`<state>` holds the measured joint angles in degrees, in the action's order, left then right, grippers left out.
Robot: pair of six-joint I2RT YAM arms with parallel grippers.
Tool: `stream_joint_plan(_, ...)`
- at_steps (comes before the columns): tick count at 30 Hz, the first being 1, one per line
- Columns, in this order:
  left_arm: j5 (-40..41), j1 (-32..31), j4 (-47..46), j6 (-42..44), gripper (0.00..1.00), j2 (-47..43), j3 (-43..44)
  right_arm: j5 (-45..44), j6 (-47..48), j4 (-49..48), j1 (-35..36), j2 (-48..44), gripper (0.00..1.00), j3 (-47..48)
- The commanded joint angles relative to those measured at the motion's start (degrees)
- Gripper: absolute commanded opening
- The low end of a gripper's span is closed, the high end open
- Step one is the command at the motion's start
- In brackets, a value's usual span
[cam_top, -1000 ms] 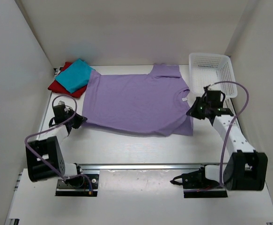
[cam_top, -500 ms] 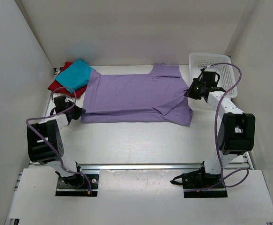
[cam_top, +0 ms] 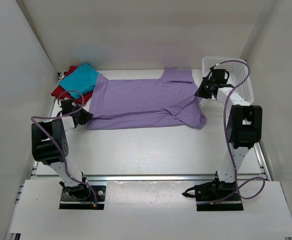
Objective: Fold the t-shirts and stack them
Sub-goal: Fold the flattened tshirt in 1/3 of the way
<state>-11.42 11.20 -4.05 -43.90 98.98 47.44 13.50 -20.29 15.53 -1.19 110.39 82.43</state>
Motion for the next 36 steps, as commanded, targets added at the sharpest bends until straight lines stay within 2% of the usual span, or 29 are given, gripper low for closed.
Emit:
stream_joint_plan(1,-0.5,0.9,-3.5,-0.8,0.39,-2.3,-0.1,-1.1,1.6,-2.2,0.0,2.0,0.05,4.9)
stream_joint_plan(2,-0.5,1.0,-3.5,-0.7,0.53,-3.5,-0.3,-1.1,1.7,-1.8,0.2,3.0,0.07,5.9)
stream_joint_plan(3,-0.1,1.2,-2.6,-0.1,0.55,-4.1,-0.2,-0.9,1.5,-1.6,0.2,3.2,0.12,7.3)
stream_joint_plan(5,-0.3,1.8,-2.0,0.1,0.56,-7.0,-0.9,-0.8,1.5,0.1,0.5,3.3,0.21,9.4)
stream_joint_plan(7,1.1,2.5,-2.2,0.0,0.52,-10.9,-3.7,-0.4,1.4,-0.1,0.7,1.7,0.27,8.8)
stream_joint_plan(11,2.4,1.2,-2.4,-1.1,0.53,-19.3,-12.4,-0.8,-0.6,-3.4,0.9,-5.7,0.38,2.1)
stream_joint_plan(13,0.6,1.4,-4.2,-3.0,0.55,-21.5,-17.4,-0.8,-1.8,-6.2,1.1,-10.4,0.27,-4.0)
stream_joint_plan(15,-0.5,1.6,-6.2,-4.1,0.56,-22.5,-22.6,0.8,-4.7,-12.8,2.4,-16.6,0.00,-11.3)
stream_joint_plan(19,0.3,1.3,-5.7,-3.0,0.57,-20.3,-22.4,1.8,-8.1,-18.4,4.6,-22.8,0.00,-23.5)
stream_joint_plan(20,0.8,1.1,-6.0,-3.6,0.55,-19.2,-22.2,1.8,-9.1,-20.3,5.3,-24.5,0.00,-26.0)
stream_joint_plan(22,0.8,0.8,-6.9,-3.4,0.49,-17.3,-21.3,2.2,-10.9,-22.2,6.6,-26.3,0.06,-29.7)
stream_joint_plan(26,0.0,0.7,-8.8,-4.1,0.30,-12.1,-18.4,0.1,-13.5,-24.2,5.6,-28.7,0.29,-37.6)
stream_joint_plan(28,-0.4,0.4,-10.6,-4.6,0.17,-10.7,-17.2,-1.7,-13.8,-23.3,3.0,-30.9,0.35,-41.6)
stream_joint_plan(32,0.6,-0.6,-10.5,-5.0,0.02,-9.8,-15.7,-6.9,-12.2,-22.4,1.9,-34.5,0.38,-46.5)
stream_joint_plan(36,0.0,0.1,-13.0,-6.1,0.00,-9.5,-16.7,-9.1,-10.3,-21.1,1.3,-34.2,0.41,-47.4)
